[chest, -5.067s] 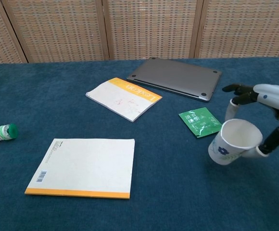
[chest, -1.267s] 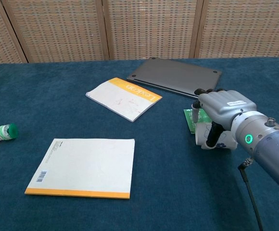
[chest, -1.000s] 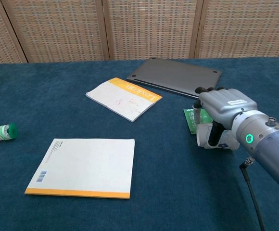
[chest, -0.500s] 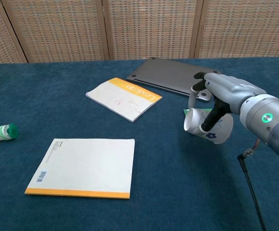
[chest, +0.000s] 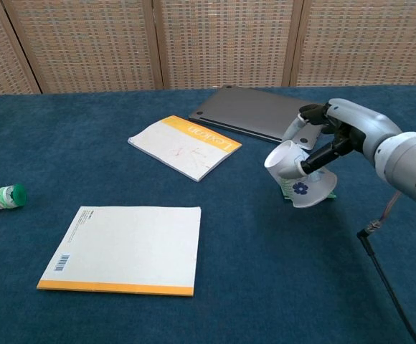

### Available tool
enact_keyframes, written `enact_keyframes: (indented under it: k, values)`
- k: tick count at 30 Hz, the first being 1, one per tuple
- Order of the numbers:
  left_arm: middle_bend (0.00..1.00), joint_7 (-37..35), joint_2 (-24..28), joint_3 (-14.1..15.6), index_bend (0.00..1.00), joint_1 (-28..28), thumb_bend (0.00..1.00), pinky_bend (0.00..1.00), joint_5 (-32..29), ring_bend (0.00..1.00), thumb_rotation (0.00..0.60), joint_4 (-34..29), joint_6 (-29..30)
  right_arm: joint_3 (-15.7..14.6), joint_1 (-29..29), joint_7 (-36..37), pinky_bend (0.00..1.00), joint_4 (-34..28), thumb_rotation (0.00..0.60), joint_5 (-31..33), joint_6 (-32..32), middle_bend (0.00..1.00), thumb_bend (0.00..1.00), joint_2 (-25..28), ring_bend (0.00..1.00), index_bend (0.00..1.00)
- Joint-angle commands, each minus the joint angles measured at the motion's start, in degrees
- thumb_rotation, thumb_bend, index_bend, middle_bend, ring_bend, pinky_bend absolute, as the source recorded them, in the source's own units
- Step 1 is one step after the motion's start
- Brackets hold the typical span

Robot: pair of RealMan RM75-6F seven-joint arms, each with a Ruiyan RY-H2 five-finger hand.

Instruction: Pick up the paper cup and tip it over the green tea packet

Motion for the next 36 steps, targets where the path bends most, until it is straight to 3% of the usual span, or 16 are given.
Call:
enact_keyframes:
  k: [1,13,36]
  values:
    - [0.00,0.09,-0.06,0.03,0.00,-0.02,0.14,0.00,0.04,0.00,0.600,0.04,-0.05,0.28,-0.59,3.31,0.00,3.42,0.600,-1.35,-0.92,0.00,0.21,-0.61,0.00,0.53]
    - [0.00,0.94,-0.49,0.23,0.00,-0.08,0.14,0.00,0.19,0.00,0.600,0.11,-0.32,1.97,-1.73,13.05,0.00,10.16,0.600,-3.44,-0.54,0.00,0.20,-2.64,0.00,0.53]
    - [0.00,1.49,-0.69,0.31,0.00,-0.13,0.14,0.00,0.40,0.00,0.600,0.13,-0.36,1.69,-3.74,20.85,0.00,15.60,0.600,-2.71,-4.89,0.00,0.20,-1.67,0.00,0.55]
